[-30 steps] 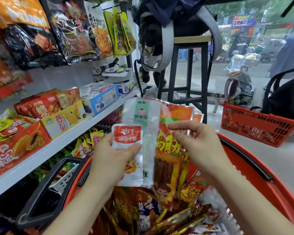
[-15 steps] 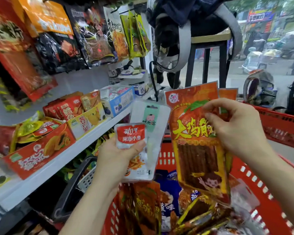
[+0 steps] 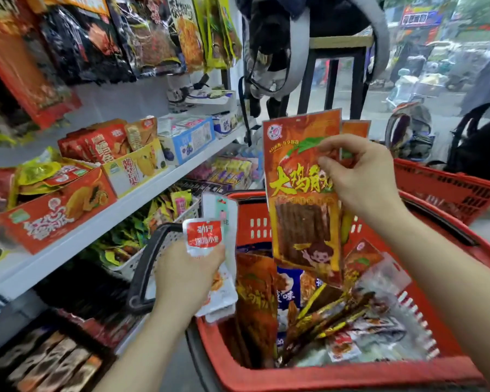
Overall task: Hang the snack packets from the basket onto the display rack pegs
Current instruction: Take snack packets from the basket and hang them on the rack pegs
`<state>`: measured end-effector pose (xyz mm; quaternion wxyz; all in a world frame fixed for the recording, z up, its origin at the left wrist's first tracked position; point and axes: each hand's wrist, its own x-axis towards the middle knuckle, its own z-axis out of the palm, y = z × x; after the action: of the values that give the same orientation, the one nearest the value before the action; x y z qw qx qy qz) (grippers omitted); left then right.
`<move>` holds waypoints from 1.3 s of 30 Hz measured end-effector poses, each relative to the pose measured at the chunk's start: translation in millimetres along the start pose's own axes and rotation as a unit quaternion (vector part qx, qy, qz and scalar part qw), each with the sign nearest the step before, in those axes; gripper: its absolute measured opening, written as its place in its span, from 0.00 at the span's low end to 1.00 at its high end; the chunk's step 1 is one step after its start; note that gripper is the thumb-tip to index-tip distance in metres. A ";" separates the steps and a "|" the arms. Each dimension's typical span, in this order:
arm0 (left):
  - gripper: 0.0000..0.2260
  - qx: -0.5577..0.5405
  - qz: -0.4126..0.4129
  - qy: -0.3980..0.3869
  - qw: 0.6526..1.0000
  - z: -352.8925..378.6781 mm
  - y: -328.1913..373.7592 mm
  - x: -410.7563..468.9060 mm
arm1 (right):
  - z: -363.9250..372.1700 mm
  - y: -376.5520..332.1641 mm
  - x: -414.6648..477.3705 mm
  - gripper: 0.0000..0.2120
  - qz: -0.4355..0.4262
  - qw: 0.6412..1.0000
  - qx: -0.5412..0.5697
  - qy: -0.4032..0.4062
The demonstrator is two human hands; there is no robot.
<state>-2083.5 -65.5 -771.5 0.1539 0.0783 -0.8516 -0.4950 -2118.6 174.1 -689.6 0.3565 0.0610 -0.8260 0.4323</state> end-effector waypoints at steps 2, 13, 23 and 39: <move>0.14 -0.005 -0.006 -0.002 1.000 17.3 7.1 -7.2 | 0.9 -5.4 -0.7 0.09 0.008 1.000 0.009 -0.015; 0.05 -0.037 -0.022 -0.184 0.982 66.7 52.7 -29.2 | -59.5 -1.3 -3.6 0.22 0.009 0.997 0.067 0.025; 0.03 -0.182 0.109 -0.036 0.977 -67.5 123.9 11.4 | -45.1 -79.4 69.4 0.10 -0.083 0.988 0.125 0.034; 0.06 -0.150 0.150 0.016 0.977 -253.7 90.2 74.1 | 166.6 -257.9 46.1 0.07 0.062 0.864 0.448 -0.221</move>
<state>-2065.4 -249.6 -562.2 0.2500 -0.0667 -0.7672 -0.5869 -2136.4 -102.2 -549.0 0.0707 0.2568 -0.6025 0.7524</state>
